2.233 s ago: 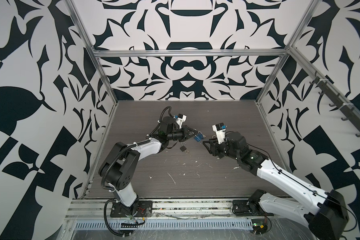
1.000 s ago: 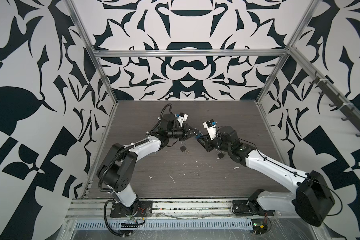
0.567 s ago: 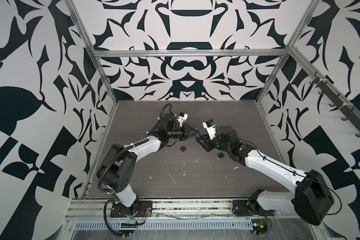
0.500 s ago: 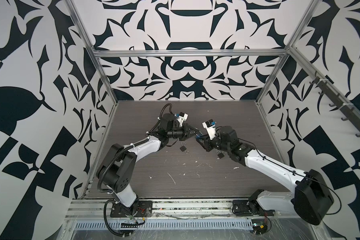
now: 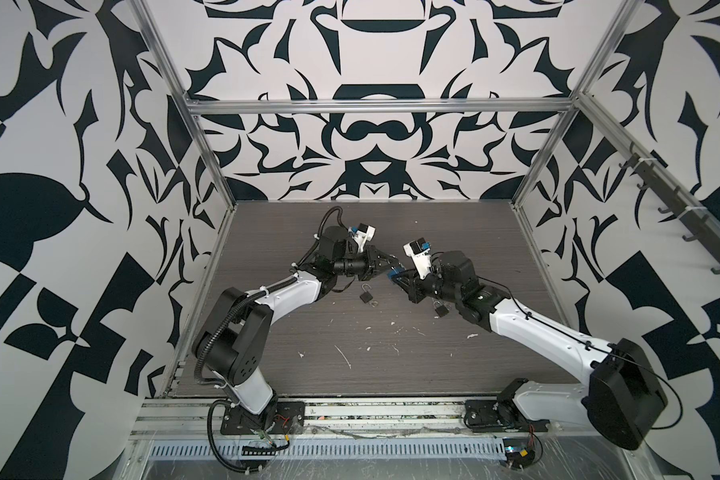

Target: Lock with the key

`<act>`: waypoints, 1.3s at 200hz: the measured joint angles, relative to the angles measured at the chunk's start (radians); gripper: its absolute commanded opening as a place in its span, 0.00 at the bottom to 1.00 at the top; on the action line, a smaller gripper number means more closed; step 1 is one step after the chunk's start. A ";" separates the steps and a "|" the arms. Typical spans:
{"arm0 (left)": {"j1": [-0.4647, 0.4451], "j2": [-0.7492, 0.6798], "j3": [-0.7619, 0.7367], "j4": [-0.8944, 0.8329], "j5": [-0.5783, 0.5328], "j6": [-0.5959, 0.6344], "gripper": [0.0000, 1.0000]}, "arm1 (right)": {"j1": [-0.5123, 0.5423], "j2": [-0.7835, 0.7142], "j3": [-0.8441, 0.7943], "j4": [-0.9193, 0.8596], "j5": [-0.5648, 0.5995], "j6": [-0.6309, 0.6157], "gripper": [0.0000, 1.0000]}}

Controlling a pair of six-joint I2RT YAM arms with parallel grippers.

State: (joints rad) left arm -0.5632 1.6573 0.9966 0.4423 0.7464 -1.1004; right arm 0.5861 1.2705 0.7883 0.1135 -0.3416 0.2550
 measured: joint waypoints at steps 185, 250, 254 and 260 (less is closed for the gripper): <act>0.112 -0.146 0.055 -0.258 0.182 0.439 0.37 | -0.062 0.042 0.100 -0.179 -0.443 0.146 0.00; 0.102 -0.113 0.054 -0.279 0.237 0.476 0.30 | -0.106 0.071 0.129 -0.169 -0.538 0.197 0.00; 0.102 -0.113 0.054 -0.279 0.239 0.477 0.30 | -0.109 0.073 0.129 -0.169 -0.541 0.201 0.00; 0.102 -0.113 0.053 -0.279 0.240 0.477 0.30 | -0.114 0.073 0.129 -0.169 -0.546 0.205 0.00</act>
State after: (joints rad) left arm -0.4614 1.5440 1.0496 0.1631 0.9867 -0.6231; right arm 0.4717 1.3437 0.9173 -0.0551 -0.8871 0.4603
